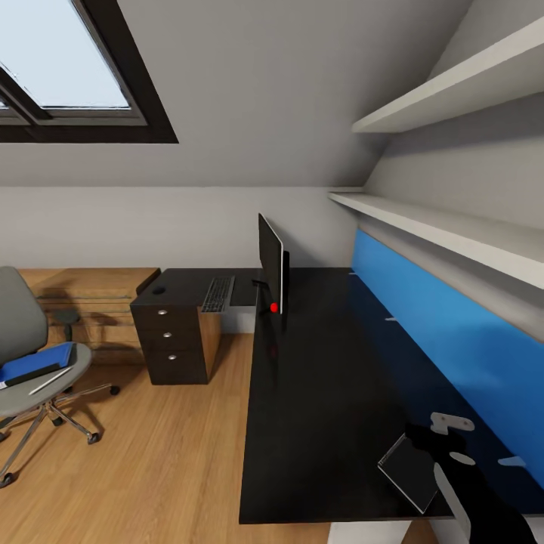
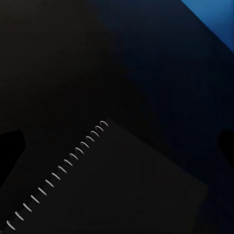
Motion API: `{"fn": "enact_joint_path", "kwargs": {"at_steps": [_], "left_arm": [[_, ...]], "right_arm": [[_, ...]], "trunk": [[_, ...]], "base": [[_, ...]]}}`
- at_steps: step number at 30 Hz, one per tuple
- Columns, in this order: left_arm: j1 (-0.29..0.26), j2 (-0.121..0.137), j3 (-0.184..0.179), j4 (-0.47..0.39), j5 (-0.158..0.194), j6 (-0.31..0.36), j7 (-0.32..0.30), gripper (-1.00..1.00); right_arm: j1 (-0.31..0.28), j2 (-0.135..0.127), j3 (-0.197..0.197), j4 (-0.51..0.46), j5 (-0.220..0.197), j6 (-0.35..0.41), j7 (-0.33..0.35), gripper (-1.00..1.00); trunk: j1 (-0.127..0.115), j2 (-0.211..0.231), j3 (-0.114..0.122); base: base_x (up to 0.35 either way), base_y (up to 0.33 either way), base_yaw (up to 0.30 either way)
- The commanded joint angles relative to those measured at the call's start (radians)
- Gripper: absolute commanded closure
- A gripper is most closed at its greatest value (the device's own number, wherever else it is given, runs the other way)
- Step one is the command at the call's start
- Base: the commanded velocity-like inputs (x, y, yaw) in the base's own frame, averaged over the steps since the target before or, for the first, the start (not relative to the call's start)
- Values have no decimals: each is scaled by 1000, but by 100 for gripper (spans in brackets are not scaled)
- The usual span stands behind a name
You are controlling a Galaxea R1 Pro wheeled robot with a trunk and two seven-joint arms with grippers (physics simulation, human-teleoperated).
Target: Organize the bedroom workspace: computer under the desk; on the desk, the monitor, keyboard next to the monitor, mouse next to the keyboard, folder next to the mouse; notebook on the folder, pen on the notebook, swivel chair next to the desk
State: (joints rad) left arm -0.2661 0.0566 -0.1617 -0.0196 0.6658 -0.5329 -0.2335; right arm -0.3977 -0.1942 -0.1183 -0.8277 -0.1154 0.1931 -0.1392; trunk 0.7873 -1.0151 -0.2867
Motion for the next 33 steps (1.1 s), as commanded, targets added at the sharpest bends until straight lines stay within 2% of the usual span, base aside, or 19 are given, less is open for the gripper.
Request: {"fn": "enact_joint_path", "kwargs": {"at_steps": [1,17,33], "left_arm": [[-1,0,-7,1,11,-2,-6,-100],[-1,0,-7,1,11,-2,-6,-100],[-1,0,-7,1,11,-6,-6,-100]], "right_arm": [[-1,0,2,0,-10,3,-5,-100],[-3,0,6,5,-11,2,-4,-100],[-3,-1,8,16,-10,-3,-4,-100]], "trunk": [[0,-1,-1],[0,-1,-1],[0,-1,-1]], "base": [[0,0,0],[5,0,0],[124,0,0]]}}
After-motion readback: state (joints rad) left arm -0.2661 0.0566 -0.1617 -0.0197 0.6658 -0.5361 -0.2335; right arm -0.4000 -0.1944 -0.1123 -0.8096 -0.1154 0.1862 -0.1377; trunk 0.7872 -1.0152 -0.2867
